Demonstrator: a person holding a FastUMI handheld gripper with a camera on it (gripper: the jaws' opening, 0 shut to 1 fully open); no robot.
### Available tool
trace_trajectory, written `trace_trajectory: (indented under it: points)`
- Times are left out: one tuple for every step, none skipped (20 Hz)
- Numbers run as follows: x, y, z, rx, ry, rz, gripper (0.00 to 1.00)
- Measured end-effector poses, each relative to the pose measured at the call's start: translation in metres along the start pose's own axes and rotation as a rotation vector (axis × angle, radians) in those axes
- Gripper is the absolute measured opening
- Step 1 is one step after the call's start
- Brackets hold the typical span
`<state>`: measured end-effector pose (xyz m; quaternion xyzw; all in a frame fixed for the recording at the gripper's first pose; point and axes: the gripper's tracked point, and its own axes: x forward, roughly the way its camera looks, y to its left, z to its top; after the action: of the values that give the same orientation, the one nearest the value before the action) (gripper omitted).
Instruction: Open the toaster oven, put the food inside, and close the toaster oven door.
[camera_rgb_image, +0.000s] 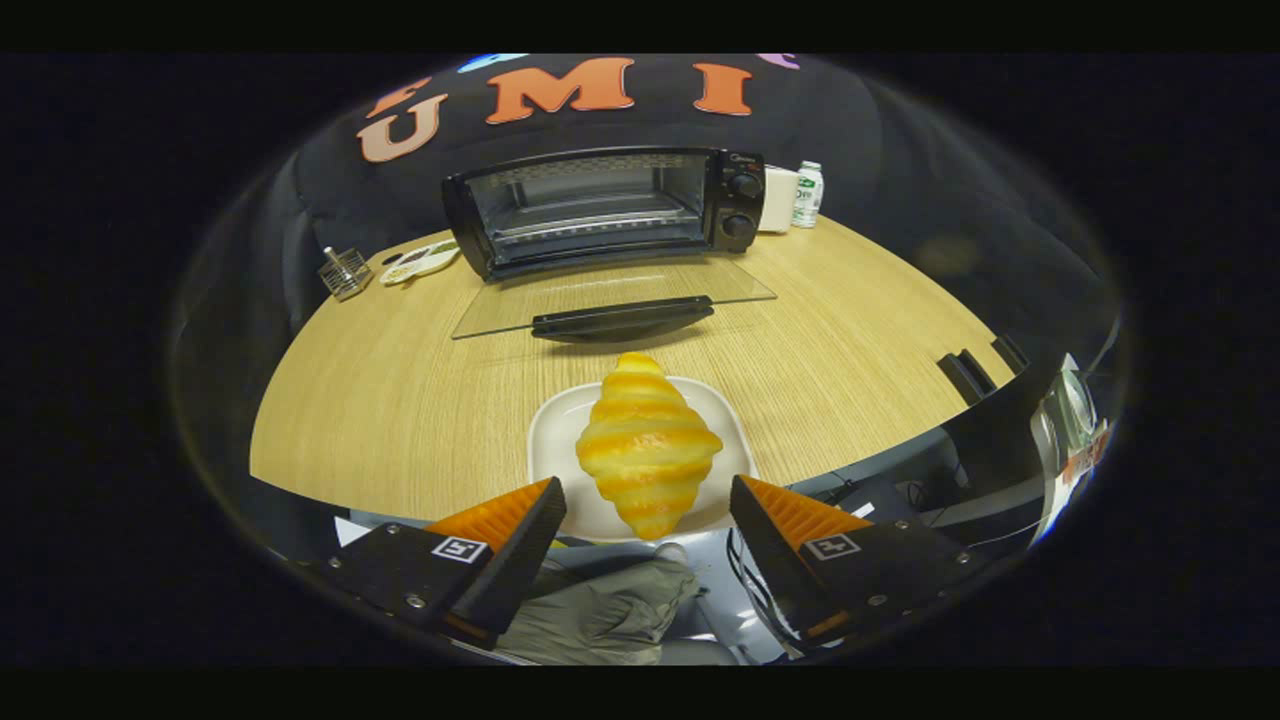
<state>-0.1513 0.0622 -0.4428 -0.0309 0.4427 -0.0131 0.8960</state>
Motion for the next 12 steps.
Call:
trace_trajectory:
  points:
    - [0.006,0.0,-0.002,0.002,0.006,-0.004,0.99]
    - [0.01,0.001,-0.003,0.001,0.013,-0.003,0.99]
    - [0.014,0.002,-0.006,-0.001,0.022,-0.002,0.99]
    - [0.017,0.003,-0.008,-0.005,0.027,-0.001,0.99]
    - [0.018,0.004,-0.009,-0.007,0.031,-0.004,0.99]
    - [0.019,0.004,-0.009,-0.011,0.031,-0.006,0.99]
    - [0.021,0.006,-0.011,-0.013,0.037,-0.005,0.94]
    - [0.023,0.004,-0.012,-0.013,0.038,-0.018,0.9]
    - [0.024,0.003,-0.013,-0.012,0.043,-0.018,0.81]
    - [0.023,0.003,-0.012,0.003,0.045,-0.018,0.73]
    - [0.024,0.004,-0.012,0.016,0.045,-0.011,0.63]
    - [0.023,0.003,-0.01,0.028,0.044,-0.011,0.6]
